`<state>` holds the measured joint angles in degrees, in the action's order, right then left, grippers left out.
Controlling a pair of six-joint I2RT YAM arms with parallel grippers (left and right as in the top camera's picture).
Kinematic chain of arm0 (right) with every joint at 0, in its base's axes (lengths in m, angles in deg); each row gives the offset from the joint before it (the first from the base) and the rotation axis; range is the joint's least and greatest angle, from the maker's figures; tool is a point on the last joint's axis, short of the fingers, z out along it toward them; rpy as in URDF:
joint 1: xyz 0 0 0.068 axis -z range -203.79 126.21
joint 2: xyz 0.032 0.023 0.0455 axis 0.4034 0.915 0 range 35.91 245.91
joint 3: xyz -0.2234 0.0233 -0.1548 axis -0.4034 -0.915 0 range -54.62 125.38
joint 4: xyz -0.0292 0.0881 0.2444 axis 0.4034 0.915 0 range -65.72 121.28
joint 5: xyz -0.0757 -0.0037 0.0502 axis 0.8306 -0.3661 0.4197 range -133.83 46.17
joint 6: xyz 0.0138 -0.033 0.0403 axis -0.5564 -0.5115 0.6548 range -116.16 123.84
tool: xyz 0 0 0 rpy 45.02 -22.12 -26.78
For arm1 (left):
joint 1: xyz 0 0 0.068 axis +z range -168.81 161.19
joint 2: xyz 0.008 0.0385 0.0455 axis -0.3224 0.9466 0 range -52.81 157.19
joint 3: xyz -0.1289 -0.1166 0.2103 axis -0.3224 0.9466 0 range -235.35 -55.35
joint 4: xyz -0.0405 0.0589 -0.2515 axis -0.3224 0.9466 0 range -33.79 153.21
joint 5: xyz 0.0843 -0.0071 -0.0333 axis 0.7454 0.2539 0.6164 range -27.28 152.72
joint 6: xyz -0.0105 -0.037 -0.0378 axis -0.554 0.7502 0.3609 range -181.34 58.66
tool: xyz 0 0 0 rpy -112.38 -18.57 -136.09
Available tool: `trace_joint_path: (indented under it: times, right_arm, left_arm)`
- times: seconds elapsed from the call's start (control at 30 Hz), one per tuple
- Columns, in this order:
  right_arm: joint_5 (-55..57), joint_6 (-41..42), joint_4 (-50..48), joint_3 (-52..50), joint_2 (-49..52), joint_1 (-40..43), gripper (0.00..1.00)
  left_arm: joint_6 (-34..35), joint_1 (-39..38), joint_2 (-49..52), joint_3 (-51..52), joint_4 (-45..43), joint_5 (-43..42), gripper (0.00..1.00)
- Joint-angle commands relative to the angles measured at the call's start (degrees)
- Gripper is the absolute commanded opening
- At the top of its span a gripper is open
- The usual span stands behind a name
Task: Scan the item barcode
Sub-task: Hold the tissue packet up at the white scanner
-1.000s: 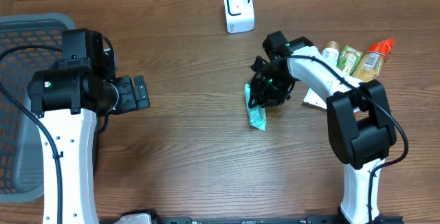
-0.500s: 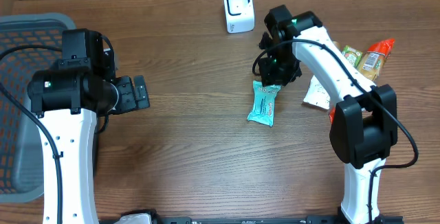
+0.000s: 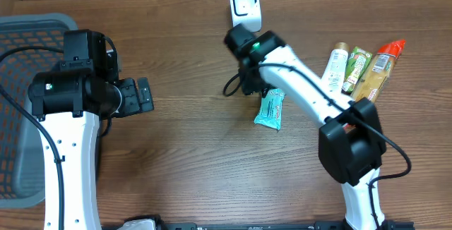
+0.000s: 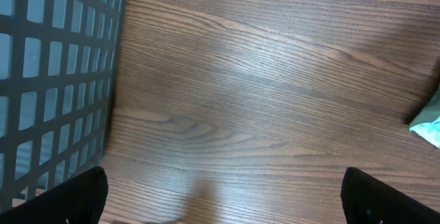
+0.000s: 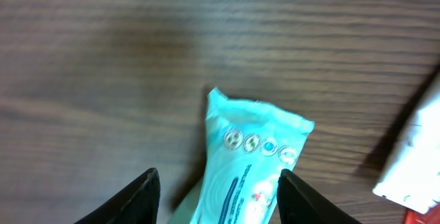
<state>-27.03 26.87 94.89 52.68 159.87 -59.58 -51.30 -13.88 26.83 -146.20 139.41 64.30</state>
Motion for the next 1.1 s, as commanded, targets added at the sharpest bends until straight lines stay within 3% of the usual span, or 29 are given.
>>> trace_joint_path:
  times: [0.0,0.27,0.7,0.87,1.07]
  right_arm:
    - [11.0,7.4,-1.4,-0.9,2.6,0.2,0.54]
    - [10.6,6.7,-0.3,-0.9,8.4,-0.2,0.51]
    - [9.5,3.3,1.2,-0.7,8.5,-2.2,0.48]
    - [8.6,6.7,8.0,4.0,8.4,-2.8,0.49]
    - [8.6,14.7,20.0,16.2,7.1,-2.7,0.56]
  left_arm:
    - [-1.3,0.3,0.1,-0.7,0.1,0.3,0.99]
    - [-1.3,0.3,0.1,-0.7,0.1,0.3,1.00]
    - [-1.3,0.3,0.1,-0.7,0.1,0.3,0.99]
    - [-1.3,0.3,0.1,-0.7,0.1,0.3,1.00]
    - [-1.3,0.3,0.1,-0.7,0.1,0.3,1.00]
